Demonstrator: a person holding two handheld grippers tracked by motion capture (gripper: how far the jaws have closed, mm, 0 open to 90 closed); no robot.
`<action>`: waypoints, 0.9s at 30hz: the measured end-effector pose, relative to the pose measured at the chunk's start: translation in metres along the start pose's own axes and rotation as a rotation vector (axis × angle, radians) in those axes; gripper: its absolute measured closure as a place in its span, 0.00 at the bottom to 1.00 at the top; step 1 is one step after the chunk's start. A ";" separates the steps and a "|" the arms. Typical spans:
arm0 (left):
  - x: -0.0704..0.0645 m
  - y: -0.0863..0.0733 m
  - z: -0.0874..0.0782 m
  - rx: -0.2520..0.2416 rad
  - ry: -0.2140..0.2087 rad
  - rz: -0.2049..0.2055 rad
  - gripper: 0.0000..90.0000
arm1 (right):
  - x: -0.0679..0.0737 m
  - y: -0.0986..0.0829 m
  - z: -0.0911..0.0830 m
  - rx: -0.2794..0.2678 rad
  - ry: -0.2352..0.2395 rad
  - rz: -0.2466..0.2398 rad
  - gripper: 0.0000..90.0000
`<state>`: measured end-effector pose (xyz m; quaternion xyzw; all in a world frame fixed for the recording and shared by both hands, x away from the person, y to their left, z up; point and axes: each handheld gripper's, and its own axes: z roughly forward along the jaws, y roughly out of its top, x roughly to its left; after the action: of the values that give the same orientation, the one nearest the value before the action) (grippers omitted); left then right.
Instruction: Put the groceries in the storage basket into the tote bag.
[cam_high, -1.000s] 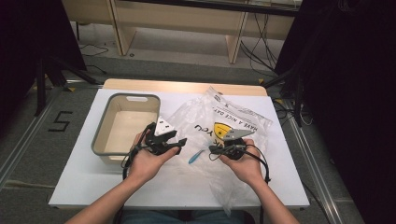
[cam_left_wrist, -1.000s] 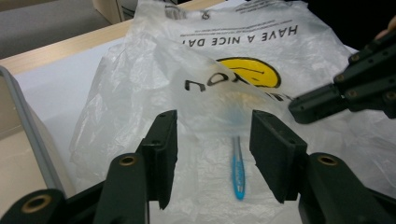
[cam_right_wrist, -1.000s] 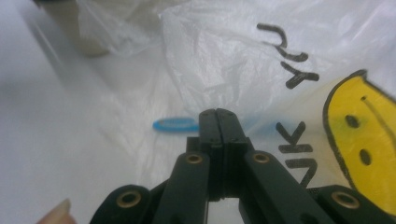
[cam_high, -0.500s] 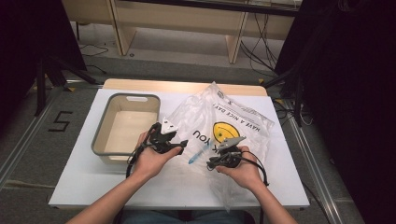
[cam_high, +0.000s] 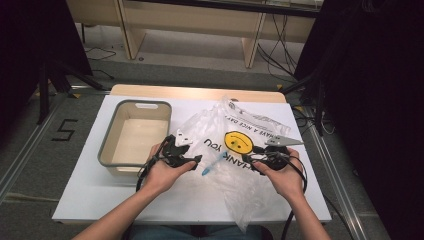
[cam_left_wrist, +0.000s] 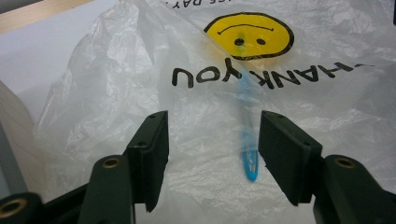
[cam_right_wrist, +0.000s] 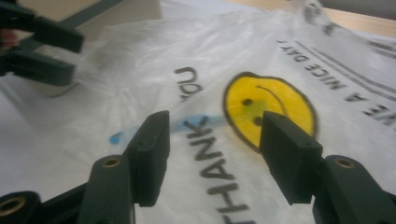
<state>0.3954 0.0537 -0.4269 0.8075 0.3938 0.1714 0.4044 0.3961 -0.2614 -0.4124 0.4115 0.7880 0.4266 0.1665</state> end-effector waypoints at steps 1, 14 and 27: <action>0.000 -0.001 -0.001 0.002 0.001 0.002 0.48 | -0.004 -0.002 -0.002 -0.002 -0.020 0.014 0.47; -0.004 -0.009 -0.012 -0.007 -0.030 0.008 0.46 | -0.029 -0.026 -0.021 0.054 -0.146 0.108 0.42; -0.009 -0.023 -0.022 -0.010 -0.058 0.017 0.45 | -0.029 -0.043 -0.023 0.092 -0.157 0.157 0.41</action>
<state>0.3652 0.0658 -0.4311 0.8133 0.3741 0.1535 0.4184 0.3780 -0.3094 -0.4366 0.5113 0.7567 0.3681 0.1745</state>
